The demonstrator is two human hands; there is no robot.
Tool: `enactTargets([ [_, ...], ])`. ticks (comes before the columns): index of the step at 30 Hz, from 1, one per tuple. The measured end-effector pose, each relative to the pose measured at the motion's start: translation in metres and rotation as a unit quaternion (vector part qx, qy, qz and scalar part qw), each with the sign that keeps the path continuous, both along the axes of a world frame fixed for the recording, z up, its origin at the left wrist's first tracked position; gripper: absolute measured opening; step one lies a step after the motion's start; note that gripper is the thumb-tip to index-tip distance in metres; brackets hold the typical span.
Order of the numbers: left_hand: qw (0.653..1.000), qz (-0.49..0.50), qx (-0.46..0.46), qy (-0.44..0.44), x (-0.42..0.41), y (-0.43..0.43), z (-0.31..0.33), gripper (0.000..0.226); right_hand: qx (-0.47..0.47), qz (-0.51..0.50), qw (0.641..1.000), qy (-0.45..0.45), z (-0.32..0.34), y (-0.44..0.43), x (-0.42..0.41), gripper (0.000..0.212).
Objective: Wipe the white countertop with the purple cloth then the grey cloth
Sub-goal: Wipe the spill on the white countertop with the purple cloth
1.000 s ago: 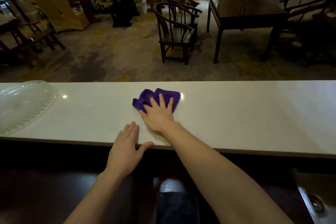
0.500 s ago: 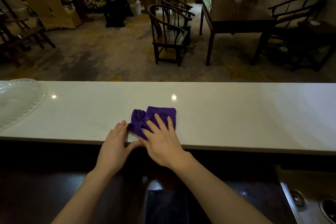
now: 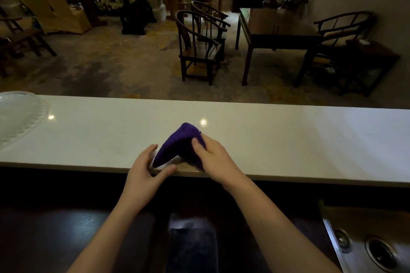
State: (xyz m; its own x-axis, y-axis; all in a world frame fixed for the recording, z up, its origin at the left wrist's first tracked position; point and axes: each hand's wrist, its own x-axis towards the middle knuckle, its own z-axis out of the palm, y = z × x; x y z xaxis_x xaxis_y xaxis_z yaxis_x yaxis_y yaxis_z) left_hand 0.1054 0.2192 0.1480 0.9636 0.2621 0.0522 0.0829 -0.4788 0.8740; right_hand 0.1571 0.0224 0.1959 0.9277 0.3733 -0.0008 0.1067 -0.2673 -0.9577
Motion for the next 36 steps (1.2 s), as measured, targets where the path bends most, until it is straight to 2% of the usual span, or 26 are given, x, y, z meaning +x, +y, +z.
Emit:
enactTargets([
  [3,0.988,0.044,-0.145,0.01,-0.006,-0.017,0.015,0.082,0.134,-0.015,0.982,0.134,0.011,-0.01,-0.001,0.032],
  [5,0.967,0.025,-0.25,0.033,-0.007,-0.026,0.026,0.074,0.207,-0.015,0.957,0.204,0.015,-0.017,-0.006,0.034],
  [8,0.895,-0.045,-0.416,0.153,-0.008,-0.033,0.041,0.069,0.263,-0.017,0.925,0.275,0.02,-0.025,-0.019,0.035],
  [10,0.838,-0.108,-0.49,0.215,-0.014,-0.037,0.047,0.062,0.283,-0.024,0.911,0.299,0.02,-0.032,-0.028,0.035],
  [12,0.806,-0.138,-0.525,0.234,-0.02,-0.043,0.047,0.057,0.292,-0.034,0.906,0.305,0.018,-0.04,-0.037,0.039],
  [13,0.811,-0.137,-0.519,0.233,-0.022,-0.047,0.047,0.052,0.295,-0.038,0.905,0.305,0.016,-0.044,-0.04,0.04],
  [15,0.851,-0.114,-0.47,0.206,-0.025,-0.058,0.043,0.04,0.297,-0.04,0.906,0.299,0.01,-0.055,-0.048,0.042],
  [17,0.889,-0.104,-0.42,0.152,-0.026,-0.068,0.035,0.03,0.274,-0.046,0.92,0.275,0.003,-0.068,-0.057,0.038],
  [19,0.906,-0.109,-0.394,0.109,-0.031,-0.078,0.026,0.023,0.231,-0.066,0.943,0.23,-0.01,-0.081,-0.07,0.029],
  [21,0.914,-0.12,-0.376,0.094,-0.038,-0.09,0.012,0.024,0.196,-0.094,0.959,0.183,-0.031,-0.095,-0.084,0.023],
  [24,0.918,-0.133,-0.362,0.096,-0.052,-0.113,-0.016,0.027,0.202,-0.133,0.958,0.156,-0.069,-0.116,-0.102,0.026],
  [29,0.938,-0.125,-0.297,0.13,-0.069,-0.155,-0.076,0.036,0.127,-0.191,0.96,0.16,-0.123,-0.145,-0.127,0.029],
  [36,0.949,-0.139,-0.204,0.195,-0.082,-0.192,-0.134,0.064,-0.006,-0.191,0.961,0.198,-0.183,-0.178,-0.143,0.029],
])
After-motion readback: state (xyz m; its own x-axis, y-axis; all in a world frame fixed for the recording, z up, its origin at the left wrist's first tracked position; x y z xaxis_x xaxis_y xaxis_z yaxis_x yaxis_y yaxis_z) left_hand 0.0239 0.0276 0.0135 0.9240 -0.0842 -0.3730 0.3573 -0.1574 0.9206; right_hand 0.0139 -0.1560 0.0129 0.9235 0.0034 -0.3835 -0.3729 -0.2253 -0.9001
